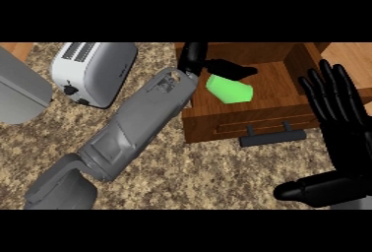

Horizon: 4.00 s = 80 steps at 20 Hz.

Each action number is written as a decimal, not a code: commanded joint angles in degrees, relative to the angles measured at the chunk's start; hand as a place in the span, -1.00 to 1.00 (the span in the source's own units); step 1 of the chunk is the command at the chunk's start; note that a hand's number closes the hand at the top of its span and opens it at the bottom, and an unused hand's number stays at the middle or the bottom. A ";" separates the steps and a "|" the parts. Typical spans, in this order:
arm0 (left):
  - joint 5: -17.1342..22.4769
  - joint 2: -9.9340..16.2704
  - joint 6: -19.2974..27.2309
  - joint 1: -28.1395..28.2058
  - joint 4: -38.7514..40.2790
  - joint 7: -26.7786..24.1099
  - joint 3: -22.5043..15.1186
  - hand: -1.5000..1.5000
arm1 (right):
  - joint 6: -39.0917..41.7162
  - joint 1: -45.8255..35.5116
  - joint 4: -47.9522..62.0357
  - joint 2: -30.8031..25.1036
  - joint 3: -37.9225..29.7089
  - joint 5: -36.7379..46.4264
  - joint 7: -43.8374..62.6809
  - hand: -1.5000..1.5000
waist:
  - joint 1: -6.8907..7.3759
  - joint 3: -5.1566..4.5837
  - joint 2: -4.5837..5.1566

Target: Pick up the cup, place it into the drawer and close the drawer

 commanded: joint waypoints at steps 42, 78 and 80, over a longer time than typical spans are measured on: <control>14.07 29.01 -13.08 51.38 -57.32 -0.65 15.49 -1.00 | 9.33 6.56 3.02 -15.72 10.96 34.83 -10.55 1.00 | 8.37 -0.12 -1.59; 11.11 29.83 -34.69 67.45 -57.20 -1.48 31.82 -1.00 | -10.07 -40.91 95.41 -9.75 2.80 56.28 -37.85 -1.00 | 8.88 -0.02 -0.58; 11.16 28.58 -34.29 70.45 -61.33 -1.08 30.07 -1.00 | -8.79 -43.73 97.63 -12.11 1.66 55.99 -38.03 -1.00 | 10.01 0.03 -0.40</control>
